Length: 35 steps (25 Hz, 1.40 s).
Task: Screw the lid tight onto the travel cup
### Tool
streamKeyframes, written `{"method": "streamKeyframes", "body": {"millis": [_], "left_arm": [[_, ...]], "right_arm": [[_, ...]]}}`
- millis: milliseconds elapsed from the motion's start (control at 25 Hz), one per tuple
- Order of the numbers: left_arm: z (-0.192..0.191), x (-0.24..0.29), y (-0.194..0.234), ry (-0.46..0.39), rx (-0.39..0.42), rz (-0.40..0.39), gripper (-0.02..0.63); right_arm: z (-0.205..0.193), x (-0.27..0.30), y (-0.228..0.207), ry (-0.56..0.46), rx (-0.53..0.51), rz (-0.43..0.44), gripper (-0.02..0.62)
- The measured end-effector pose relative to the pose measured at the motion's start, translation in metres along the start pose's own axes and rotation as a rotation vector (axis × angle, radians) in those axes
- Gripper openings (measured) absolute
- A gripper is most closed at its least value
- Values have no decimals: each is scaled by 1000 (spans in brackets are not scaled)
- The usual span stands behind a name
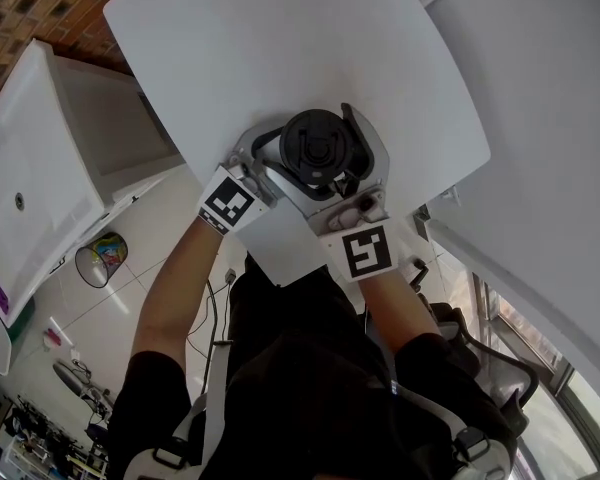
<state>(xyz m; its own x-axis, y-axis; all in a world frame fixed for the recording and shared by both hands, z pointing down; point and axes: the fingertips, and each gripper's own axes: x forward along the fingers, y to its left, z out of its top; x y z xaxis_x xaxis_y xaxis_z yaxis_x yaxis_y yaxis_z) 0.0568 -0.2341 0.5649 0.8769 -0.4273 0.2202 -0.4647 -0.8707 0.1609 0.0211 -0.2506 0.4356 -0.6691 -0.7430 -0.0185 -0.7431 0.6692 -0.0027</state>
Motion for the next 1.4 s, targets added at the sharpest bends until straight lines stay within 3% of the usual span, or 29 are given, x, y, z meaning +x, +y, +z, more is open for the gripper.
{"method": "streamKeyframes", "body": {"millis": [120, 160, 320, 520, 680, 800, 1040, 1400], "left_arm": [[-1, 0, 1, 0, 1, 0, 345], [-1, 0, 1, 0, 0, 1, 345], [0, 0, 0, -1, -3, 0, 345], [0, 1, 0, 1, -2, -5, 345], [1, 0, -1, 1, -2, -3, 345], [1, 0, 0, 1, -2, -3, 345], [-1, 0, 0, 3, -7, -3, 345], [1, 0, -1, 1, -2, -3, 345]], "right_arm": [[-10, 2, 3, 29, 48, -9, 491], [-13, 2, 7, 48, 87, 35, 537], [-5, -10, 12, 87, 189, 300, 580], [2, -16, 9, 135, 43, 527, 572], [-3, -11, 20, 160, -54, 602, 526], [0, -7, 17, 132, -17, 549, 477], [5, -4, 11, 81, 36, 390, 477], [5, -3, -1, 62, 21, -3, 457]]}}
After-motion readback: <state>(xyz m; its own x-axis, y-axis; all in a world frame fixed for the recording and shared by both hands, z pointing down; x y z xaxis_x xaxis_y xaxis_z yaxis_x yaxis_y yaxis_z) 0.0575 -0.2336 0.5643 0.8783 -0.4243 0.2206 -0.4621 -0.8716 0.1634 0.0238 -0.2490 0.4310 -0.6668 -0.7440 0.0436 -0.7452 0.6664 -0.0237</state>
